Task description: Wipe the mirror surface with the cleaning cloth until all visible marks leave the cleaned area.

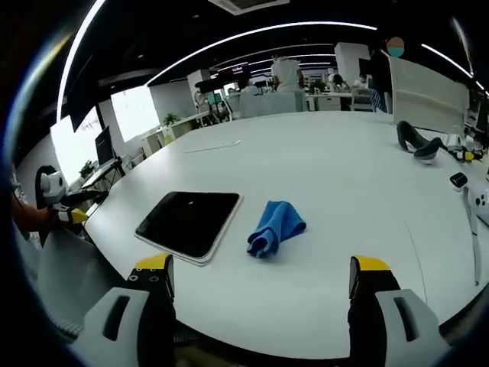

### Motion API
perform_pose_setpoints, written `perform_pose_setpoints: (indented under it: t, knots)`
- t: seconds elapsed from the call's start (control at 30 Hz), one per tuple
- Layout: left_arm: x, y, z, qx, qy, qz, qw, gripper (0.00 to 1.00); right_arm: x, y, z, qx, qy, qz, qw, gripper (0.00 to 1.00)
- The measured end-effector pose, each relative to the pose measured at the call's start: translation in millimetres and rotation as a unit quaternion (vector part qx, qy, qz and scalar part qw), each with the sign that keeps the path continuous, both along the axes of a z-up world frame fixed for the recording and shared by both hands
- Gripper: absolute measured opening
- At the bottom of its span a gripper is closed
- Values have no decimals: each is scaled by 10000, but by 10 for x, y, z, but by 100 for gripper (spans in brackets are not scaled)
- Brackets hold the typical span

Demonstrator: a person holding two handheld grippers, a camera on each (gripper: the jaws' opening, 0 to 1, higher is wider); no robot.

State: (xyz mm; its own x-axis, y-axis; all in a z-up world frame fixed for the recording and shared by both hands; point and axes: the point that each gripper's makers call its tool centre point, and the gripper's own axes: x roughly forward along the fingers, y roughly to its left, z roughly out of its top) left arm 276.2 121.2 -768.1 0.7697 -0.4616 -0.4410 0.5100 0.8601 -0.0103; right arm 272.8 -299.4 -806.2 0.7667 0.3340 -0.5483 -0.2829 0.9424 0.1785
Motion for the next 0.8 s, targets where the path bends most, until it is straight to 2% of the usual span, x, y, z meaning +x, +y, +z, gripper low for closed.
perform_pose_setpoints:
  t: [0.2, 0.33, 0.53, 0.8]
  knots:
    - [18, 14, 8, 26, -57, 39, 10000, 99, -15, -38, -10, 10, 5, -64, 10000, 94]
    - [14, 16, -12, 33, -18, 43, 10000, 99, -6, 11, -7, 152, -41, -197, 9997, 93]
    - [11, 14, -13, 27, -14, 40, 10000, 99, -57, 172, -45, 74, -8, 18, 10000, 93]
    - [6, 3, -8, -7, -23, 40, 10000, 99, -74, 103, -56, 50, 4, -11, 10000, 93]
